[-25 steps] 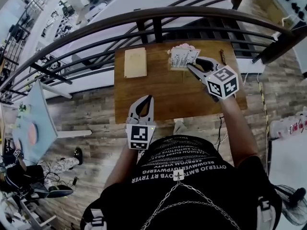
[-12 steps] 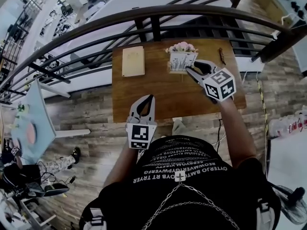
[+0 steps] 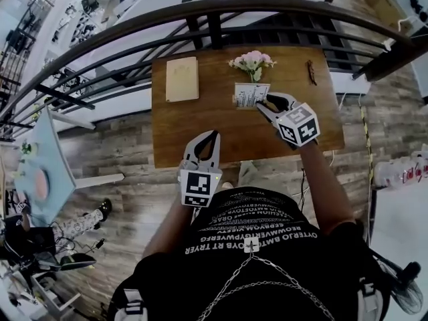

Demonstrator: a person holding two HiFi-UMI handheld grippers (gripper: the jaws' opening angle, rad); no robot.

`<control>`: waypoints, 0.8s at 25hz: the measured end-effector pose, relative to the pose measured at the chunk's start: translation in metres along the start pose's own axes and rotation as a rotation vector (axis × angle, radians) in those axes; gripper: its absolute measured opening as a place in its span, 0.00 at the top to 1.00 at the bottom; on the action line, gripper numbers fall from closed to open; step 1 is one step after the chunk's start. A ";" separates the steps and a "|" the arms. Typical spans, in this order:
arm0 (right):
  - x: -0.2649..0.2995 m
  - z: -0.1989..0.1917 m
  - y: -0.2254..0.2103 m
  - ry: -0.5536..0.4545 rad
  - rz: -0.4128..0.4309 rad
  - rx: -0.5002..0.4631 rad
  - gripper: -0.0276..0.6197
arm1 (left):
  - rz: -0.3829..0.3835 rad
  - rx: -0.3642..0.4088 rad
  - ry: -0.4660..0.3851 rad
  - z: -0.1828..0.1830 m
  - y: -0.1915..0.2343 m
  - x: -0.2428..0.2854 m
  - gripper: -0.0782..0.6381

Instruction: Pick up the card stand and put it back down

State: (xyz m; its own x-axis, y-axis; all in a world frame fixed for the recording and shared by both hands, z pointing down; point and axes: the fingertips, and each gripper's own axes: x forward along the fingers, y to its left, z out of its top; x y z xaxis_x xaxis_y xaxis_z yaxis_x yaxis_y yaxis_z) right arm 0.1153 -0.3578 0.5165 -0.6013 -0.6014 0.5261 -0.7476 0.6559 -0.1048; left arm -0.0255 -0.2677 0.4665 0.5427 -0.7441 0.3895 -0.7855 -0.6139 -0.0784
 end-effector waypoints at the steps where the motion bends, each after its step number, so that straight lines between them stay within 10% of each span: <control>1: 0.004 -0.005 -0.002 0.004 -0.001 0.004 0.74 | -0.001 -0.002 0.004 0.000 0.001 0.003 0.85; 20: 0.103 -0.121 -0.043 0.088 0.010 0.108 0.74 | -0.002 -0.003 0.129 -0.019 0.022 0.063 0.85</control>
State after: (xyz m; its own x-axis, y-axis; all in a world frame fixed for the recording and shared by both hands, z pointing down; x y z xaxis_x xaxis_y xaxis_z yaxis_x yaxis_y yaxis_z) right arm 0.1201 -0.3928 0.6770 -0.5854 -0.5499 0.5958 -0.7706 0.6059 -0.1979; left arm -0.0140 -0.3228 0.5063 0.5017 -0.7025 0.5047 -0.7852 -0.6147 -0.0751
